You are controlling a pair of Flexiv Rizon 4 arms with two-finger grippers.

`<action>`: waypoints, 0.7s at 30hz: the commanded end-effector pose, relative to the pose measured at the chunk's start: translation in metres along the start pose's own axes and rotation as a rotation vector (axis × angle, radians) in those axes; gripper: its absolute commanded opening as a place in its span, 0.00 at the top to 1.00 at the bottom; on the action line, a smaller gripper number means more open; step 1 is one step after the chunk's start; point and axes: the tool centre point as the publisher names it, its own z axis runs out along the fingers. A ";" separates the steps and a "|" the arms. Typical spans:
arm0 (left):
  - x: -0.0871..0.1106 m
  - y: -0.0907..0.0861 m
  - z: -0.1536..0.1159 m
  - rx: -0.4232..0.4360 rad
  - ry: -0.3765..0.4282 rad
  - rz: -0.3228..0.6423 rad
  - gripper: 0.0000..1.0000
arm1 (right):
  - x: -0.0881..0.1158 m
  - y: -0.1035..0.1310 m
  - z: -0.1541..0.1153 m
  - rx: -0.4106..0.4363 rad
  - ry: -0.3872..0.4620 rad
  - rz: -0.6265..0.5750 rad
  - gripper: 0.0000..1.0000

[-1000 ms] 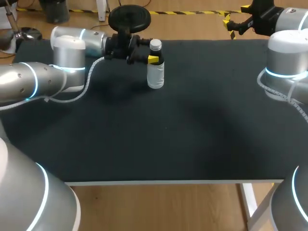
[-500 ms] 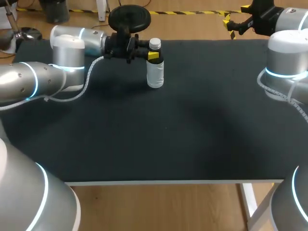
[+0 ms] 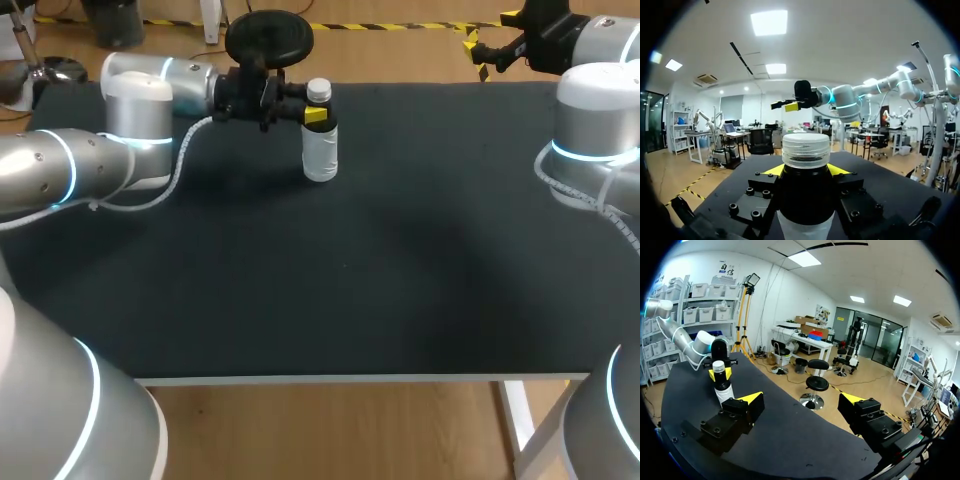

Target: Unscrew the bottle cap

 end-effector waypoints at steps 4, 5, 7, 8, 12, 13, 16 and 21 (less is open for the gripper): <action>-0.002 0.001 0.000 -0.004 0.011 0.000 1.00 | 0.000 0.000 -0.001 0.001 0.000 0.000 0.00; -0.002 0.001 0.000 -0.004 0.010 0.000 1.00 | 0.000 0.000 -0.001 0.001 0.000 0.000 0.00; -0.001 0.001 0.000 -0.005 0.008 -0.001 1.00 | 0.000 0.000 -0.001 0.001 0.000 0.000 0.00; -0.001 0.001 0.001 -0.005 0.008 -0.002 1.00 | 0.000 0.000 -0.001 0.001 0.000 0.000 0.00; -0.001 0.002 0.001 -0.006 0.006 -0.003 1.00 | 0.000 0.000 -0.001 0.001 0.000 0.000 0.00; -0.001 0.002 0.001 -0.006 0.006 -0.004 1.00 | 0.000 0.000 -0.001 0.001 0.000 0.000 0.00; -0.001 0.002 0.001 -0.007 0.003 -0.005 1.00 | 0.000 0.000 -0.001 0.001 0.000 0.000 0.00; -0.001 0.002 0.001 -0.007 0.003 -0.005 1.00 | 0.000 0.000 -0.001 0.001 0.000 0.000 0.00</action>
